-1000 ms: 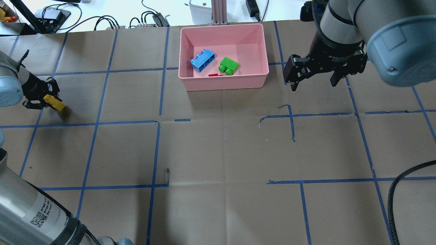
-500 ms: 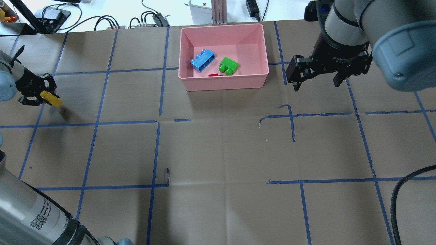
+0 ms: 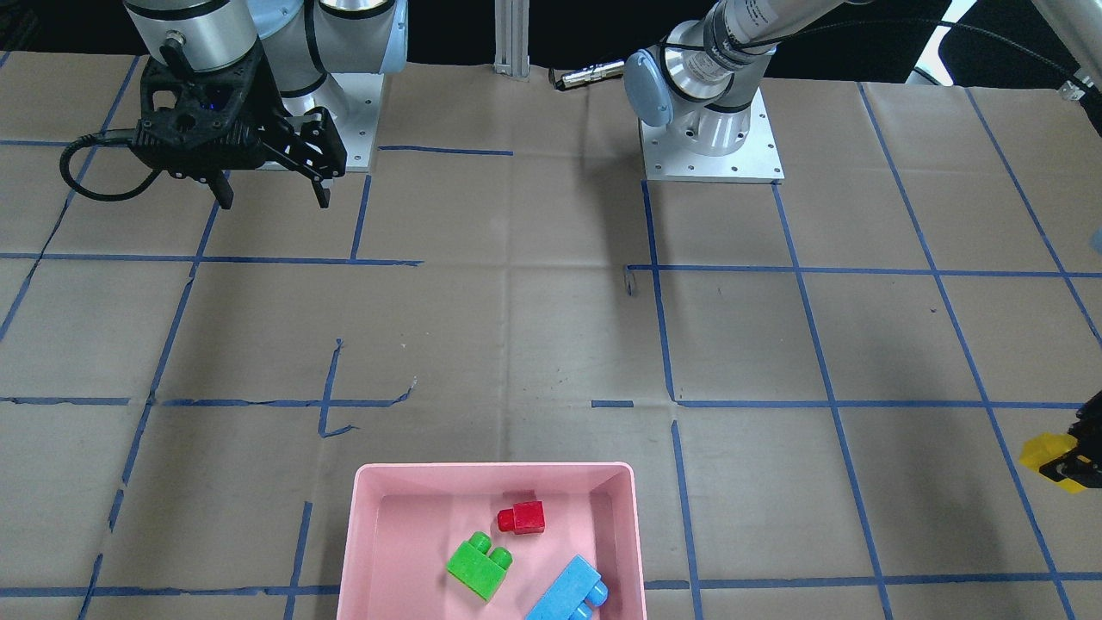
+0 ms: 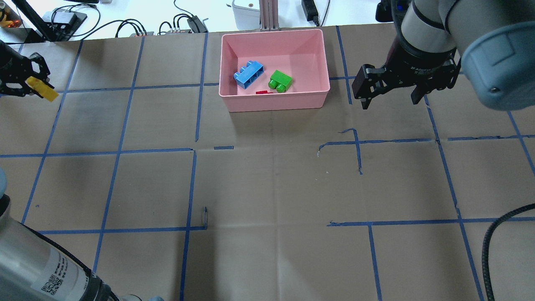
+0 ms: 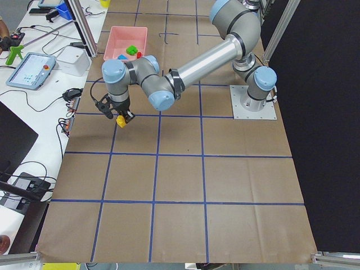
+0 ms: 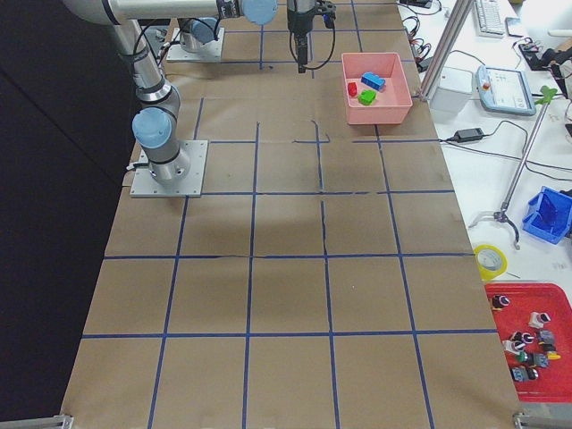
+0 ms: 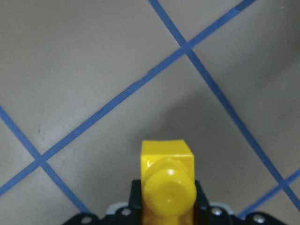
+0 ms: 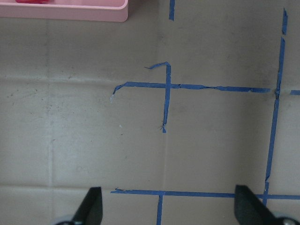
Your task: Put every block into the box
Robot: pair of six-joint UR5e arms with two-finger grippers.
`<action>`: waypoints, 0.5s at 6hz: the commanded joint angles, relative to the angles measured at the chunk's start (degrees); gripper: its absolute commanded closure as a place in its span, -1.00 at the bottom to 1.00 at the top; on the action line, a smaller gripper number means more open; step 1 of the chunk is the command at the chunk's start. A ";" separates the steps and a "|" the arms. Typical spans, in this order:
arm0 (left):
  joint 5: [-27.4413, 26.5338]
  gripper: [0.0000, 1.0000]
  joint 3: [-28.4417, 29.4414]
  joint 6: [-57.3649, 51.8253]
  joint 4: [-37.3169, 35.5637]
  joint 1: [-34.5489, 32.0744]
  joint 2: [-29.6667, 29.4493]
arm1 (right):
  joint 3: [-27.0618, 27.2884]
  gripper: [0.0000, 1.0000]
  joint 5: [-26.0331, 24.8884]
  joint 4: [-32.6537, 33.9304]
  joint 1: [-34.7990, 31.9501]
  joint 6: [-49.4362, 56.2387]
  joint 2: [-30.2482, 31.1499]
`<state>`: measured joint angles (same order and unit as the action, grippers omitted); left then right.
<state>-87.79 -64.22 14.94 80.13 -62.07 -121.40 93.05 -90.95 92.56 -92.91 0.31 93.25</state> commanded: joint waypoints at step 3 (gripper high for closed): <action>0.59 1.00 12.09 -2.72 12.33 -21.72 -1.46 | 0.37 -0.99 0.07 -0.01 0.01 -0.13 0.00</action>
<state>-87.72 -53.10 12.16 91.59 -78.37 -121.92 93.30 -90.88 92.55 -92.90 0.24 93.25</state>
